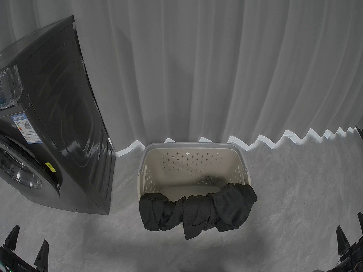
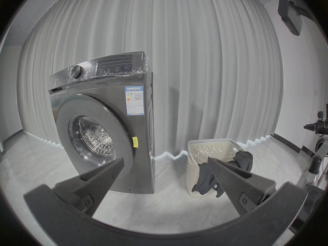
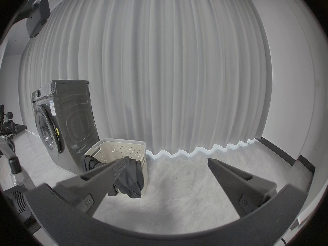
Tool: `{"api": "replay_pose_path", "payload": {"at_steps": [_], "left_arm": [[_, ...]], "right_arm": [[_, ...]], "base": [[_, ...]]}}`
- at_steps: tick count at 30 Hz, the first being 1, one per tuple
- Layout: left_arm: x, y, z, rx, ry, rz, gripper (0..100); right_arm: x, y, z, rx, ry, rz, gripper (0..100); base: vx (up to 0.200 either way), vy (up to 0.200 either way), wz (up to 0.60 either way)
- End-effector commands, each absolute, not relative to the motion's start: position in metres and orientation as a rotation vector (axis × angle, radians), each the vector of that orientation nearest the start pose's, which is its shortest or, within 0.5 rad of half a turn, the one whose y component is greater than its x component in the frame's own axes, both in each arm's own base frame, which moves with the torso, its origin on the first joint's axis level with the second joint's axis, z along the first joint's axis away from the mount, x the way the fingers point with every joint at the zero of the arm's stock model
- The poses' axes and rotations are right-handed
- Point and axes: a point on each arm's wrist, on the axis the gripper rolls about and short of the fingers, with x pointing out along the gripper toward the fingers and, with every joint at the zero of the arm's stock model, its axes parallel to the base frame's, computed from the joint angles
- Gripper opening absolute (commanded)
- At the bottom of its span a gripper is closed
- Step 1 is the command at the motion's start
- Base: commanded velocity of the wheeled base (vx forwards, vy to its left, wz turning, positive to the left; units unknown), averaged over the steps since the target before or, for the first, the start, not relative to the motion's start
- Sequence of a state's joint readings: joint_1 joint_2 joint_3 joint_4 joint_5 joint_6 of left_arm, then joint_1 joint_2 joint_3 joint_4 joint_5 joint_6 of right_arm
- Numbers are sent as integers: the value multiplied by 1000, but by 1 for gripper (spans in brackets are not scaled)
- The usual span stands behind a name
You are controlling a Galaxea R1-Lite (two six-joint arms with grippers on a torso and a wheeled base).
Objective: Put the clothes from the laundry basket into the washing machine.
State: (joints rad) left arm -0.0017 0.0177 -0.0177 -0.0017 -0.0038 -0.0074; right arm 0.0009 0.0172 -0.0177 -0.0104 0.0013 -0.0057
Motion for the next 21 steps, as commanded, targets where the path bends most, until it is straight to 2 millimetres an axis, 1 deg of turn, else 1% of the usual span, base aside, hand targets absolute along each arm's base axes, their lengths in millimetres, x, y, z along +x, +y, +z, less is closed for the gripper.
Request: {"api": "replay_pose_path", "payload": {"at_steps": [1,21], "left_arm": [[-23,0,76,-8,-2,-5,100],[-23,0,76,-8,-2,-6,100]], "right_arm": [[-23,0,77,-6,-11,3,100],[-23,0,77,-6,-11,3,100]], "base": [[0,200,0],[0,200,0]]}}
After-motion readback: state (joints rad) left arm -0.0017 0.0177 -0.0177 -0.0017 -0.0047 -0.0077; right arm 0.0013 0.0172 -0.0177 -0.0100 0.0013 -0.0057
